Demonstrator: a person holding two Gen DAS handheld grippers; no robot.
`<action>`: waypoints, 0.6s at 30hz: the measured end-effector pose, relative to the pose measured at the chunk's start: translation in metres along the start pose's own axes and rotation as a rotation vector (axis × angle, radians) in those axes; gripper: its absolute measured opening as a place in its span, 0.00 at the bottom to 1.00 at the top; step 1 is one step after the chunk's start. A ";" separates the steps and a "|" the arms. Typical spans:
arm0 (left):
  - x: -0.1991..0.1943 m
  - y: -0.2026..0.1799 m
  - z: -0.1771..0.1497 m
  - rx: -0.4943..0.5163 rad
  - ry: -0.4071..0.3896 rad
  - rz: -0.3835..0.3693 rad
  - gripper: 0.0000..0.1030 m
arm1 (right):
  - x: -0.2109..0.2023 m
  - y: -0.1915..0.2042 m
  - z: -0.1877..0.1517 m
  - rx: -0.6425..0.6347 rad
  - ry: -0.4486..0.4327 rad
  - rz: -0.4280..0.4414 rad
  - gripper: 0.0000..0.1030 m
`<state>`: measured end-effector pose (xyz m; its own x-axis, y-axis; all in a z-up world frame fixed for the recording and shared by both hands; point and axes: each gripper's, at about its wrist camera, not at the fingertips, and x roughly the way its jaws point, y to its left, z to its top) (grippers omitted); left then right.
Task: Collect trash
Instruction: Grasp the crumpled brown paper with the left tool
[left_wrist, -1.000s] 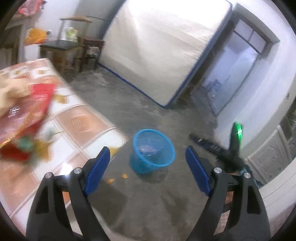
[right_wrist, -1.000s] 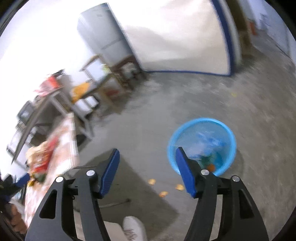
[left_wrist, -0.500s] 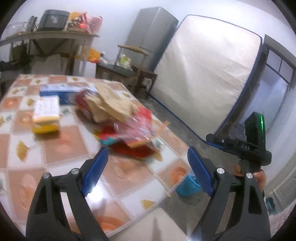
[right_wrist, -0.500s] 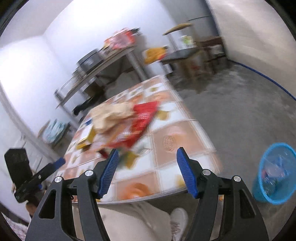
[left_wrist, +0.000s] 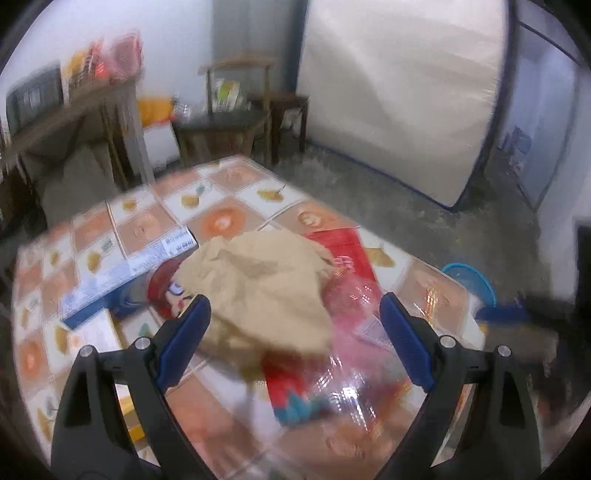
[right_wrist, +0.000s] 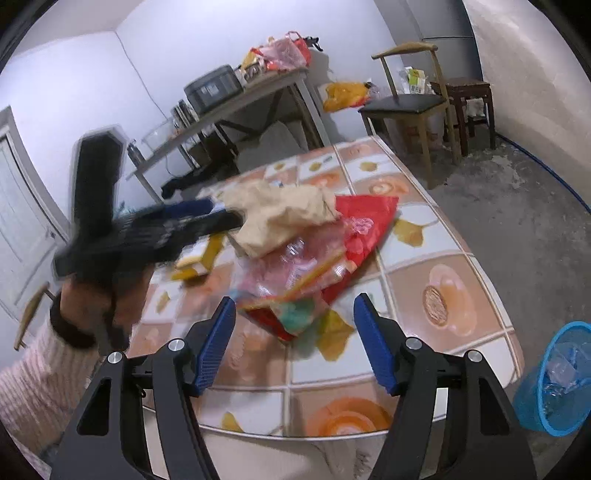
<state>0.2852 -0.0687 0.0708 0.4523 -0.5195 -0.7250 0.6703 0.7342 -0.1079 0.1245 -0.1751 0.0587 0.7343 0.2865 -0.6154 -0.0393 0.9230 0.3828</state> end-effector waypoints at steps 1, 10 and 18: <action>0.012 0.007 0.004 -0.033 0.024 0.000 0.86 | 0.000 -0.003 -0.002 0.002 0.007 -0.007 0.63; 0.041 -0.012 0.000 0.103 0.055 0.164 0.70 | 0.007 -0.040 -0.006 0.070 0.028 -0.019 0.63; 0.043 -0.030 -0.007 0.264 0.060 0.333 0.37 | 0.014 -0.051 -0.009 0.103 0.024 -0.009 0.63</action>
<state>0.2804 -0.1105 0.0381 0.6395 -0.2410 -0.7301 0.6248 0.7163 0.3108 0.1307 -0.2158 0.0248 0.7179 0.2859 -0.6348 0.0379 0.8944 0.4457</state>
